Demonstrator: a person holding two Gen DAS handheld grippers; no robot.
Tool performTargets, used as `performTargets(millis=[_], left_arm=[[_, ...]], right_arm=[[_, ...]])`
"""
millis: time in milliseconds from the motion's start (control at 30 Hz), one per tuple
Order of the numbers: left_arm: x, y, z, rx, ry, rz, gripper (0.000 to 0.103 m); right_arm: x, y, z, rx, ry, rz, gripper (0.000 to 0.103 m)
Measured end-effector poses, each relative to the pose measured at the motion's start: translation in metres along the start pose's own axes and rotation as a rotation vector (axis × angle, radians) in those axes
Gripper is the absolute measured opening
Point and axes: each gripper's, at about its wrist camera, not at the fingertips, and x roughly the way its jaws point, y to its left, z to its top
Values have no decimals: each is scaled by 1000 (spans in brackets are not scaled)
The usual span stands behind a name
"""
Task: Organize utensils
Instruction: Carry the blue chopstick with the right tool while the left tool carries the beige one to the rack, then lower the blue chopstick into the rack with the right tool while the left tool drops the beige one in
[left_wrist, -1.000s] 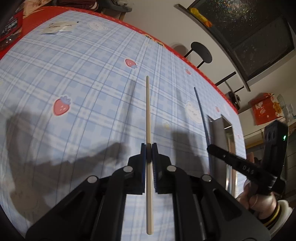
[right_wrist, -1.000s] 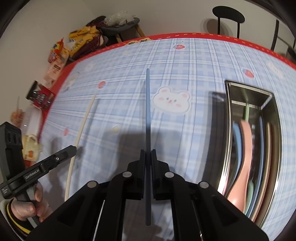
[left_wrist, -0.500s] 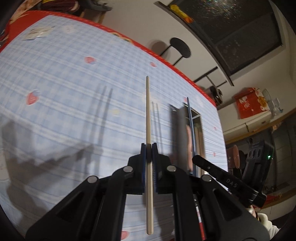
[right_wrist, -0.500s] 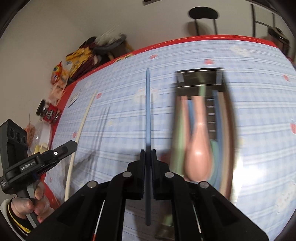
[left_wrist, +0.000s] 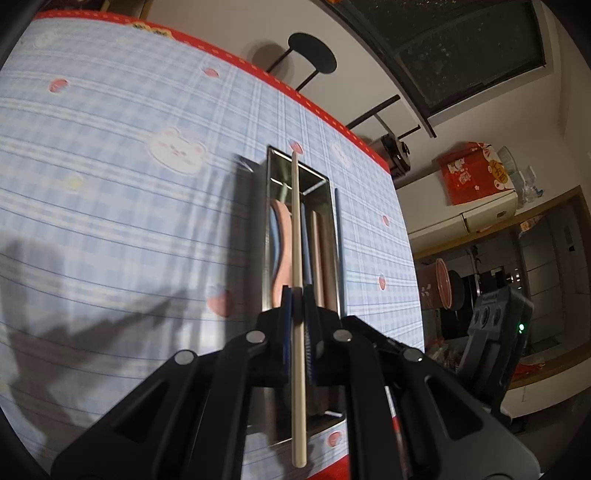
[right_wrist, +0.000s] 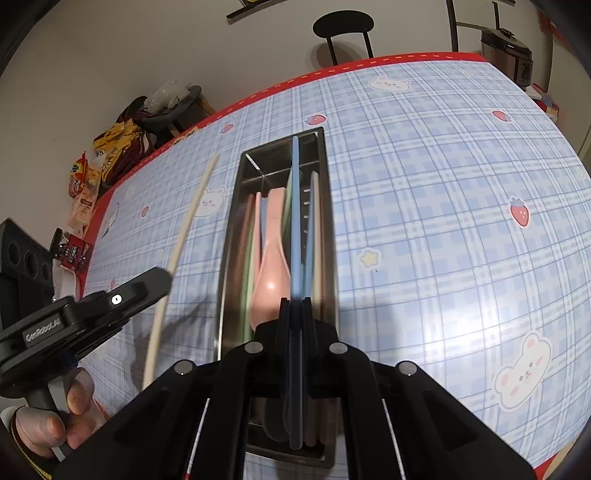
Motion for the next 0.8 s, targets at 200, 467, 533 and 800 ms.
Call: performTargets(millis=[200, 467, 533, 800], left_arm=[[24, 0, -6, -27, 28, 28, 10], [33, 9, -10, -58, 38, 45, 10], [34, 9, -11, -60, 41, 46, 10], [29, 7, -13, -26, 26, 72, 14]], right_arm=[[0, -5, -2, -1, 8, -4, 7], [5, -9, -5, 8, 28, -6, 7], [6, -9, -5, 7, 32, -8, 7], [6, -5, -2, 13, 32, -20, 8]])
